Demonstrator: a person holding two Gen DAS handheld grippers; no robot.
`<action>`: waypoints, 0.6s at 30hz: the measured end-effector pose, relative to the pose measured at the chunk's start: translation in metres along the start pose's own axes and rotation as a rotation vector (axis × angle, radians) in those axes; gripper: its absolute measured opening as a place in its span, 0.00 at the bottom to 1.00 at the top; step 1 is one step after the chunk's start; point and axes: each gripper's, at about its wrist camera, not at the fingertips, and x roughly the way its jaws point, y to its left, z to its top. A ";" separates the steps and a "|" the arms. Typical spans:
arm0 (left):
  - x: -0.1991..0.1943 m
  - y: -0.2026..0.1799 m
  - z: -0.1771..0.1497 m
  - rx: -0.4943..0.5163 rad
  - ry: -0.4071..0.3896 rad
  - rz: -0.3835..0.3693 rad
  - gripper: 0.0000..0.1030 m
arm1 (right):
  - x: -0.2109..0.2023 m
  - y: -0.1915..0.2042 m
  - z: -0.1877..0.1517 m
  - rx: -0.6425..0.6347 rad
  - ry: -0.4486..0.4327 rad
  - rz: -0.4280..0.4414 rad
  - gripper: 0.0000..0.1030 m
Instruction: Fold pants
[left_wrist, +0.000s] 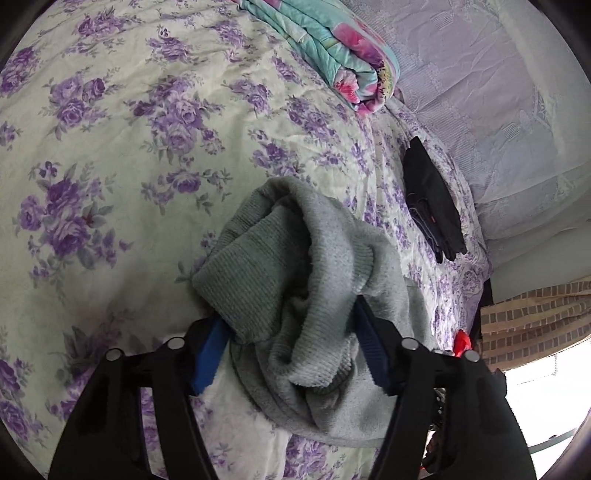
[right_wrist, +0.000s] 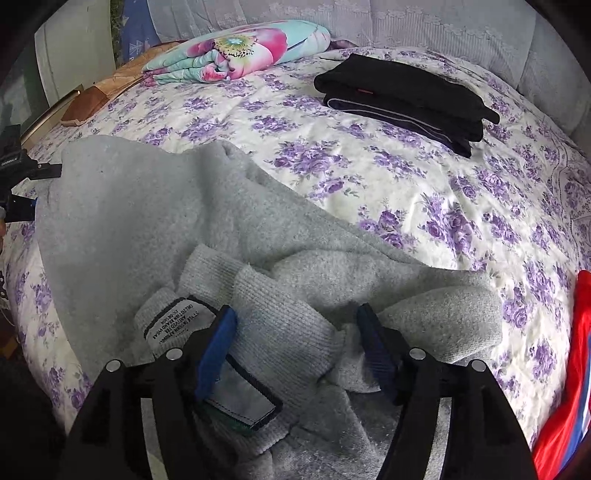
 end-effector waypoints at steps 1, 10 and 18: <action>0.000 -0.001 0.000 0.004 -0.003 -0.003 0.52 | 0.000 0.000 0.000 0.001 0.001 0.000 0.68; -0.034 -0.052 -0.015 0.165 -0.078 0.058 0.38 | -0.054 0.002 0.009 0.005 -0.136 -0.016 0.68; -0.060 -0.119 -0.032 0.330 -0.121 0.076 0.37 | -0.011 0.004 -0.016 -0.036 -0.015 -0.051 0.87</action>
